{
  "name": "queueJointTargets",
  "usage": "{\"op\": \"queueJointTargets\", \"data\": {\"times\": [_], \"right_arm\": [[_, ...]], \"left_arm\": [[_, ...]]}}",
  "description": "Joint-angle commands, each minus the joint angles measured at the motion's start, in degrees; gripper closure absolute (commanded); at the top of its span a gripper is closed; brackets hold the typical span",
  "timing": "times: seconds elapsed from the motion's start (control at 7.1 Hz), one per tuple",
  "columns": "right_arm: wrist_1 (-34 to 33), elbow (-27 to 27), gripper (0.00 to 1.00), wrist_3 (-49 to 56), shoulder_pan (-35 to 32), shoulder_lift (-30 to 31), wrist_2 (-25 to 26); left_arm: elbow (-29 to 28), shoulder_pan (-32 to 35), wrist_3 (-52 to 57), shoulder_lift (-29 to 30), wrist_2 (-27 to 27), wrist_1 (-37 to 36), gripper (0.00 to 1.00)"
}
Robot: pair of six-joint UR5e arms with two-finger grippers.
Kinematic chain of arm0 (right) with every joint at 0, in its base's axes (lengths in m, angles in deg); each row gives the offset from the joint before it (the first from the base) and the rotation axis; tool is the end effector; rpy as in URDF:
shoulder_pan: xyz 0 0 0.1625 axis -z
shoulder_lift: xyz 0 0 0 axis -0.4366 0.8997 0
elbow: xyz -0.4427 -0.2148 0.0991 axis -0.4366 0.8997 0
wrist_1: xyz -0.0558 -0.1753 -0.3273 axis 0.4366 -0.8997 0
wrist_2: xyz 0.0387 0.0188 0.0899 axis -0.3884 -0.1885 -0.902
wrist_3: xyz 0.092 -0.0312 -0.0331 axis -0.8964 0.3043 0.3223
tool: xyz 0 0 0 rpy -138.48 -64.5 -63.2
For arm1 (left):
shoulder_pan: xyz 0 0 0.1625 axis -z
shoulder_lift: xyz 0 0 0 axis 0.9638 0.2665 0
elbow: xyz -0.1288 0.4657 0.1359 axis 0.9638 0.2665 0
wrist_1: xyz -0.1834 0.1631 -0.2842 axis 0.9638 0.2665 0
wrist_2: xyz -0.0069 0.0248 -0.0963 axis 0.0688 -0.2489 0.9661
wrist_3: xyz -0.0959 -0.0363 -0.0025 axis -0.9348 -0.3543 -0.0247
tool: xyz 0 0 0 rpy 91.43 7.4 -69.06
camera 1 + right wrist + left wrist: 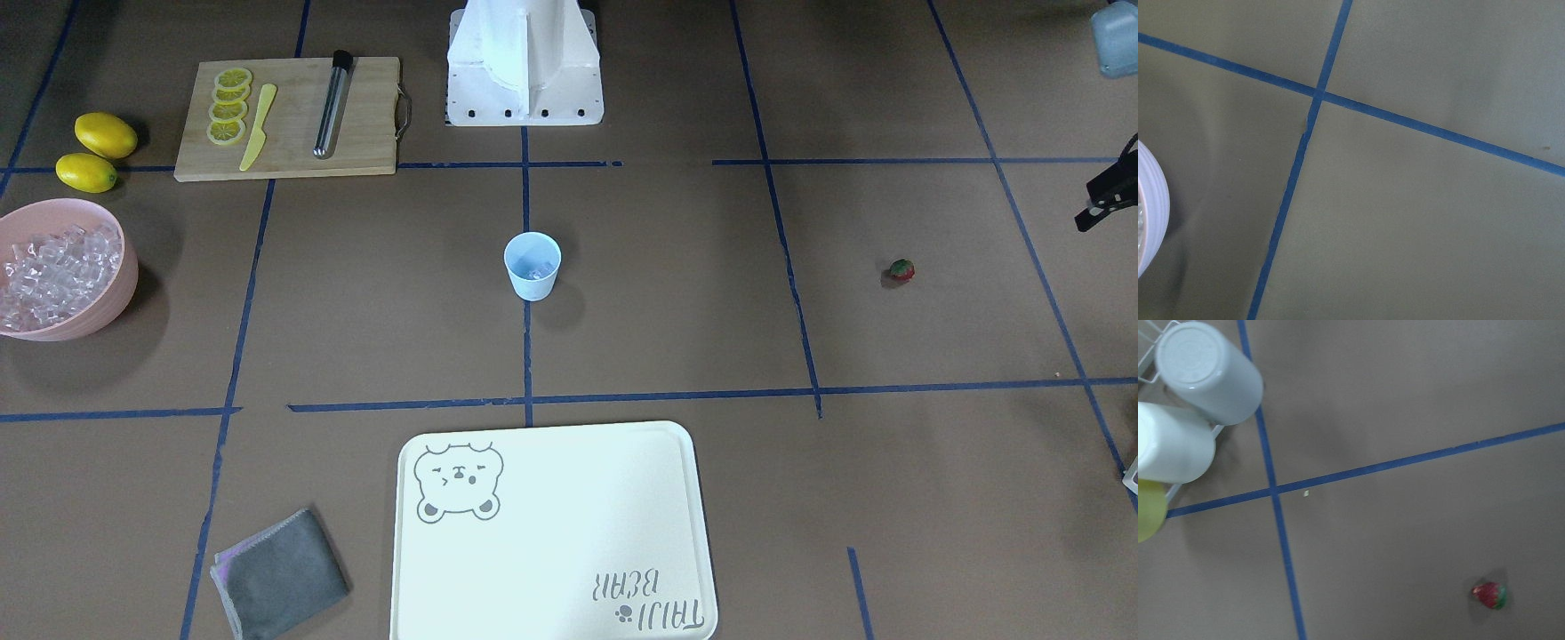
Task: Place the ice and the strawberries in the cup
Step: 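Lower the left gripper onto the strawberry and grasp it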
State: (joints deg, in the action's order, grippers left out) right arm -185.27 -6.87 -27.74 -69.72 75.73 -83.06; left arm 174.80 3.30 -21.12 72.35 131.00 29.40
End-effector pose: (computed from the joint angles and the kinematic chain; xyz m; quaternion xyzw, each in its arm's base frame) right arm 0.1102 -0.4529 0.7567 0.0230 -0.3600 -0.1441 0.9215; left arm 0.0357 -0.4460 0.6138 0.0807 0.4162 0.0621 0.9036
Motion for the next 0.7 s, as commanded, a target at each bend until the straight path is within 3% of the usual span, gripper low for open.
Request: {"op": "queueJointTargets", "data": {"times": [0.0,0.14,0.42,0.56], "right_arm": [[0.09,-0.27,0.00,-0.60,-0.10,0.33,-0.20],[0.09,-0.36,0.00,-0.60,-0.10,0.42,-0.20],[0.09,-0.45,0.00,-0.69,-0.10,0.51,-0.20],[0.09,-0.45,0.00,-0.69,-0.10,0.51,-0.20]], "left_arm": [[-0.01,-7.58,-10.61,-0.26,-1.38,4.92,0.00],[0.08,-9.53,-11.16,-1.13,-5.31,6.33,0.00],[-2.02,-15.66,-17.46,-1.57,-7.53,11.67,0.00],[-3.25,-20.31,-22.71,-1.57,-12.07,15.09,0.00]]}}
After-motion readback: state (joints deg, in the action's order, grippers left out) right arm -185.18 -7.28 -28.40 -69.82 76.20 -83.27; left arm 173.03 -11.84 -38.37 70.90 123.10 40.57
